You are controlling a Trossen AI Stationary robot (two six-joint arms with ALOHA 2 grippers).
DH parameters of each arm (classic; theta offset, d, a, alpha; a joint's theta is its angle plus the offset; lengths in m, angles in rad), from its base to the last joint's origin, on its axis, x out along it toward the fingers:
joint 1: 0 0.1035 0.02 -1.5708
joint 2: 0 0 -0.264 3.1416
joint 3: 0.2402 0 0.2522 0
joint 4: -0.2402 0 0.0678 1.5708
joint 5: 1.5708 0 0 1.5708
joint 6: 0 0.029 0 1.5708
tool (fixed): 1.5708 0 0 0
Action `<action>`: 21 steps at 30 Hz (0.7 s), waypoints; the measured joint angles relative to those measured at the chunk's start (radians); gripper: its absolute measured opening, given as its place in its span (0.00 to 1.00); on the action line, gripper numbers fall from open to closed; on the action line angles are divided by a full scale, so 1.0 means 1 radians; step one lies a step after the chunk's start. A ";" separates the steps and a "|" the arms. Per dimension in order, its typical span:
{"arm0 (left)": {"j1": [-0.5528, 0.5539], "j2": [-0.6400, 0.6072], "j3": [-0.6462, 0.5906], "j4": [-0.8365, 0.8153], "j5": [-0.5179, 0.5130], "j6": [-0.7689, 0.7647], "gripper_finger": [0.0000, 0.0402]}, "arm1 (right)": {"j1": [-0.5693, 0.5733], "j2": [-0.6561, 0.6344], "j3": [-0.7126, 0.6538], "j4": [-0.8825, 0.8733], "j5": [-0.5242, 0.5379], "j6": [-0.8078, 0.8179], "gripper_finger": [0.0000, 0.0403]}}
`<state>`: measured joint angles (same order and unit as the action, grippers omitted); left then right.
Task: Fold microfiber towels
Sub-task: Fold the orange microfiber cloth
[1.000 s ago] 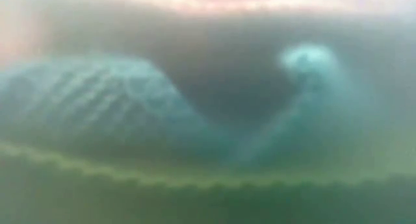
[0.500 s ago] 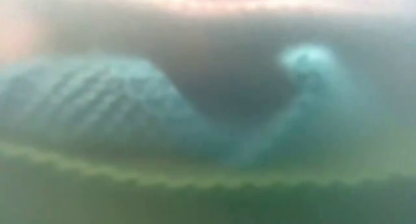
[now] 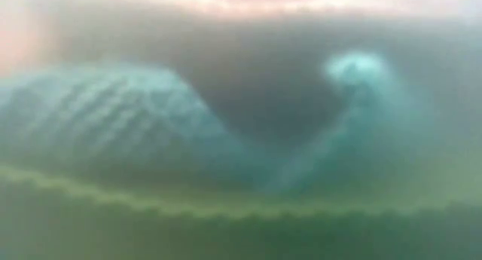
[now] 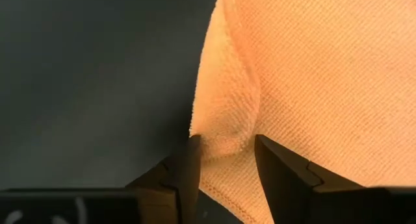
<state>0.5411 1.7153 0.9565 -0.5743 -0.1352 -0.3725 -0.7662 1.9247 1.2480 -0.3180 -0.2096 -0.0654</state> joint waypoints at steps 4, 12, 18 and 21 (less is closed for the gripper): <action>-0.001 0.000 0.006 -0.007 0.007 -0.003 0.26 | 0.000 0.000 0.000 0.000 0.000 0.001 0.00; -0.009 0.000 0.091 -0.012 0.019 0.035 0.02 | 0.000 0.000 0.000 -0.001 0.000 0.001 0.00; -0.027 0.000 0.158 -0.108 -0.032 0.044 0.01 | 0.000 0.000 0.000 -0.002 0.000 0.001 0.00; -0.037 0.000 0.172 -0.157 -0.046 0.046 0.02 | 0.005 -0.006 0.000 -0.013 0.001 -0.016 0.00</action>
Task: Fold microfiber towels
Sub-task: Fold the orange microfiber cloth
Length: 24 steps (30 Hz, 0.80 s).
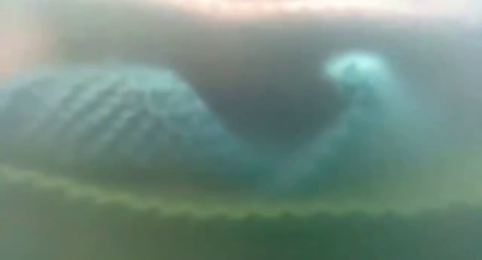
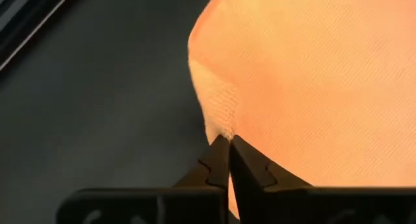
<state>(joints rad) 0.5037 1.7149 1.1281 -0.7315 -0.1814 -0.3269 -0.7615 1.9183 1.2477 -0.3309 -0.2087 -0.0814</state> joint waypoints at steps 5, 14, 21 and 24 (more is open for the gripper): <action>-0.029 0.000 0.000 -0.030 -0.003 -0.015 0.01 | 0.030 -0.060 -0.001 -0.074 0.022 -0.077 0.00; -0.104 0.000 0.018 -0.124 -0.003 -0.068 0.01 | 0.082 -0.220 0.000 -0.268 0.105 -0.143 0.00; -0.183 -0.007 0.085 -0.260 -0.002 -0.111 0.01 | 0.133 -0.259 0.000 -0.390 0.106 -0.144 0.00; -0.226 -0.016 0.115 -0.281 0.001 -0.130 0.01 | 0.163 -0.258 0.000 -0.449 0.106 -0.144 0.00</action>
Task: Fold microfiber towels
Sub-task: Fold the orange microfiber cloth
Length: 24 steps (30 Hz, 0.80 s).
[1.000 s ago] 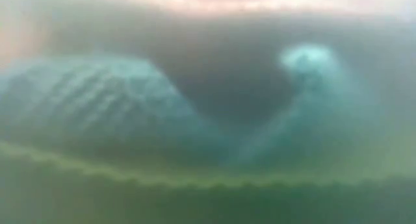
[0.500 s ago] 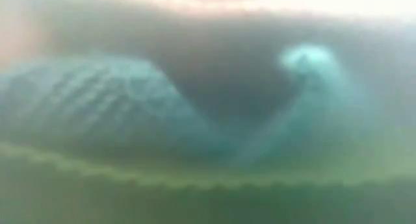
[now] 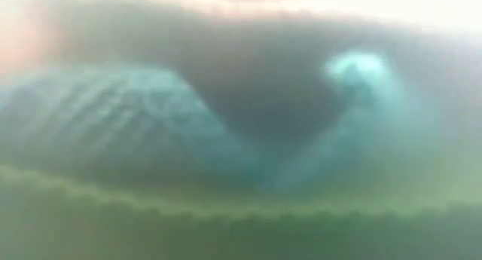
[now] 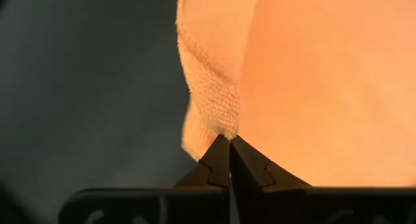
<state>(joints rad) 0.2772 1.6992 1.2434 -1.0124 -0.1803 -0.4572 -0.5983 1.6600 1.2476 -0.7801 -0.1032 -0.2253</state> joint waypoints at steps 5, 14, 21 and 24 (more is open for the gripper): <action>-0.071 -0.045 0.015 -0.025 0.041 -0.036 0.01 | 0.051 0.000 0.000 -0.054 -0.001 0.005 0.00; -0.191 -0.050 0.011 -0.066 0.057 -0.128 0.01 | 0.167 0.000 -0.001 -0.205 -0.005 0.031 0.00; -0.283 -0.049 0.011 -0.068 0.061 -0.189 0.01 | 0.257 0.000 -0.110 -0.175 -0.006 0.082 0.00; -0.313 -0.049 -0.022 -0.042 0.062 -0.226 0.01 | 0.280 0.002 -0.177 -0.107 -0.005 0.114 0.00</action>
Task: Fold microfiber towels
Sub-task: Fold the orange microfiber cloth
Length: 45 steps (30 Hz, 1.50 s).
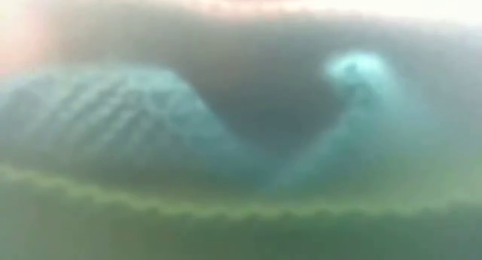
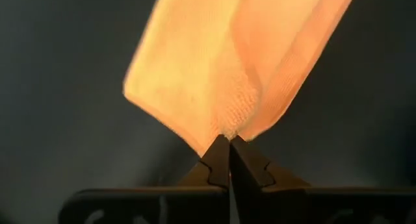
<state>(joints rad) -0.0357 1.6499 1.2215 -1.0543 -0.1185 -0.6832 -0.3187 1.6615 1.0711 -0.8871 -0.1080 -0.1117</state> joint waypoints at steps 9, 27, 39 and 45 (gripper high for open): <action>-0.033 0.001 -0.175 0.079 0.022 -0.129 0.01 | 0.020 0.000 -0.058 0.127 -0.001 0.020 0.00; -0.045 0.002 -0.204 0.200 0.187 -0.127 0.27 | 0.020 0.000 -0.058 0.139 0.001 -0.009 0.06; -0.138 -0.025 -0.203 0.327 0.300 -0.246 0.41 | 0.020 0.000 -0.058 0.145 0.003 -0.033 0.26; -0.173 -0.064 -0.162 0.273 -0.090 -0.388 0.41 | 0.020 0.000 -0.047 0.171 0.000 -0.024 0.23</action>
<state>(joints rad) -0.2082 1.5858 1.0596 -0.7813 -0.2088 -1.0711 -0.2989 1.6611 1.0240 -0.7163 -0.1082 -0.1356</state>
